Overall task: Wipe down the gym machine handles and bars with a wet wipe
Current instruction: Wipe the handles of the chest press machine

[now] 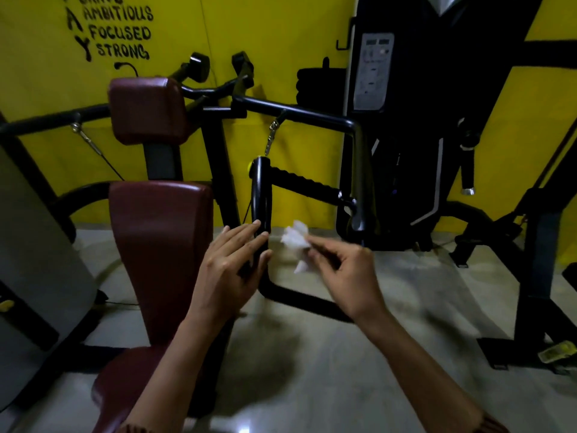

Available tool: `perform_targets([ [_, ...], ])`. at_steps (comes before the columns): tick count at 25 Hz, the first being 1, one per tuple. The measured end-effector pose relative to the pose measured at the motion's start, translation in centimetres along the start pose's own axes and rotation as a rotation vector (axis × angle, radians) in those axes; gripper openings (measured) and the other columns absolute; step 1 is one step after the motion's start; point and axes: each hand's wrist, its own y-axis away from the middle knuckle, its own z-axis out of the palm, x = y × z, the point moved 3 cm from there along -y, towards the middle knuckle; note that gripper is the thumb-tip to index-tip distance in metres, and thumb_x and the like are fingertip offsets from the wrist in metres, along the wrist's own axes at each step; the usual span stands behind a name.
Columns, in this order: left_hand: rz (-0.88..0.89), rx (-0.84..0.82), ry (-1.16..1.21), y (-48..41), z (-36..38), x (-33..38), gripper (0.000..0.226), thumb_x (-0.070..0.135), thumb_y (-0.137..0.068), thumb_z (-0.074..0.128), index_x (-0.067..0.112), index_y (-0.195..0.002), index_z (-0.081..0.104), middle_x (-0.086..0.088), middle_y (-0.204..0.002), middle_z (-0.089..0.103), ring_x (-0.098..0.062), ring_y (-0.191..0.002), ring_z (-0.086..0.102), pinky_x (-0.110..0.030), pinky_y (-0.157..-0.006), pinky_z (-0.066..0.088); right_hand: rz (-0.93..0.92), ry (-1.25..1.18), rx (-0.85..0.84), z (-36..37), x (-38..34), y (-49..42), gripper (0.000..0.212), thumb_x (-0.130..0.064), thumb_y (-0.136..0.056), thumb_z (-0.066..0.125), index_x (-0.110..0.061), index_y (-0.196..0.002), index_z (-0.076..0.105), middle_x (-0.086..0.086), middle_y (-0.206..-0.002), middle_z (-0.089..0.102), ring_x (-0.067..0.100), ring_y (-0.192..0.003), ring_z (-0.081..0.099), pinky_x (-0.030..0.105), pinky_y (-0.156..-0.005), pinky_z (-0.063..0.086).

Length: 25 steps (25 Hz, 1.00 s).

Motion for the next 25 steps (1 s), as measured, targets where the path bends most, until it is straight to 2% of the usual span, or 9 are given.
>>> perform_targets([
  [4, -0.045, 0.058, 0.022, -5.2, 0.5, -3.2, 0.036, 0.030, -0.089, 0.052, 0.005, -0.113, 0.065, -0.010, -0.119, 0.063, -0.018, -0.113, 0.057, -0.033, -0.099, 0.041, -0.072, -0.016, 0.086, -0.8, 0.4, -7.4, 0.026, -0.004, -0.084, 0.064, -0.004, -0.110, 0.067, -0.002, -0.104, 0.066, -0.010, -0.089, 0.058, 0.001, -0.077, 0.043],
  [8, -0.156, 0.008, 0.073, -9.6, 2.7, -8.8, 0.045, 0.030, -0.089, 0.045, 0.005, -0.124, 0.057, -0.013, -0.124, 0.060, -0.023, -0.114, 0.056, -0.024, -0.098, 0.039, -0.125, 0.054, 0.069, 0.6, 1.8, -15.3, 0.027, -0.003, -0.085, 0.064, -0.004, -0.111, 0.066, 0.007, -0.121, 0.062, 0.003, -0.108, 0.055, -0.001, -0.088, 0.036],
  [10, -0.178, -0.051, 0.102, -10.8, 4.2, -11.6, 0.047, 0.030, -0.088, 0.043, 0.007, -0.127, 0.055, -0.014, -0.125, 0.058, -0.024, -0.115, 0.056, -0.019, -0.097, 0.037, -0.135, 0.135, -0.067, 2.7, 2.8, -19.1, 0.028, -0.004, -0.086, 0.062, -0.006, -0.114, 0.066, 0.003, -0.125, 0.058, 0.004, -0.112, 0.053, 0.000, -0.088, 0.034],
  [13, -0.138, -0.117, 0.159, -11.9, 6.5, -14.7, 0.054, 0.044, -0.090, 0.042, 0.009, -0.130, 0.051, -0.012, -0.128, 0.057, -0.020, -0.115, 0.056, -0.024, -0.096, 0.043, -0.145, 0.197, -0.505, 7.4, 4.2, -22.9, 0.033, -0.013, -0.092, 0.057, -0.014, -0.125, 0.058, 0.005, -0.121, 0.061, 0.005, -0.104, 0.058, 0.014, -0.080, 0.044],
  [15, -0.091, -0.152, 0.272, -12.3, 7.7, -15.6, 0.060, 0.055, -0.092, 0.039, 0.010, -0.132, 0.046, -0.009, -0.129, 0.054, -0.011, -0.117, 0.051, -0.015, -0.097, 0.040, -0.101, 0.189, -0.632, 9.0, 5.5, -23.6, 0.035, -0.019, -0.092, 0.057, -0.016, -0.127, 0.055, 0.012, -0.109, 0.069, 0.012, -0.098, 0.064, 0.030, -0.078, 0.050],
  [17, -0.041, -0.177, 0.362, -12.6, 8.6, -15.9, 0.055, 0.050, -0.093, 0.042, 0.014, -0.133, 0.046, -0.007, -0.129, 0.053, -0.009, -0.120, 0.048, -0.009, -0.098, 0.036, -0.111, 0.213, -0.649, 7.8, 6.6, -23.6, 0.033, -0.028, -0.091, 0.058, -0.017, -0.122, 0.060, 0.011, -0.079, 0.072, -0.005, -0.069, 0.059, 0.020, -0.061, 0.044],
  [19, -0.026, -0.208, 0.423, -12.8, 9.1, -16.2, 0.049, 0.048, -0.094, 0.042, 0.019, -0.133, 0.043, -0.004, -0.129, 0.053, -0.006, -0.123, 0.047, -0.011, -0.099, 0.036, -0.169, 0.338, -0.653, 4.8, 7.4, -23.5, 0.035, -0.041, -0.086, 0.058, -0.021, -0.113, 0.067, 0.010, -0.058, 0.055, -0.009, -0.057, 0.042, 0.015, -0.052, 0.032],
  [22, -0.032, -0.225, 0.470, -13.2, 9.1, -16.5, 0.050, 0.053, -0.093, 0.039, 0.023, -0.133, 0.041, 0.004, -0.129, 0.054, 0.000, -0.121, 0.049, -0.014, -0.099, 0.039, -0.208, 0.500, -0.746, 1.9, 7.6, -23.3, 0.036, -0.044, -0.086, 0.056, -0.017, -0.102, 0.072, 0.013, -0.062, 0.043, -0.004, -0.053, 0.038, 0.016, -0.051, 0.028],
  [25, -0.027, -0.246, 0.486, -13.4, 8.7, -16.8, 0.049, 0.053, -0.092, 0.043, 0.025, -0.133, 0.042, 0.013, -0.133, 0.052, -0.002, -0.120, 0.051, -0.016, -0.098, 0.041, -0.237, 0.391, -0.763, 6.2, 6.3, -24.0, 0.036, -0.044, -0.094, 0.047, -0.023, -0.117, 0.064, -0.002, -0.056, 0.050, -0.005, -0.054, 0.046, 0.010, -0.056, 0.032],
])
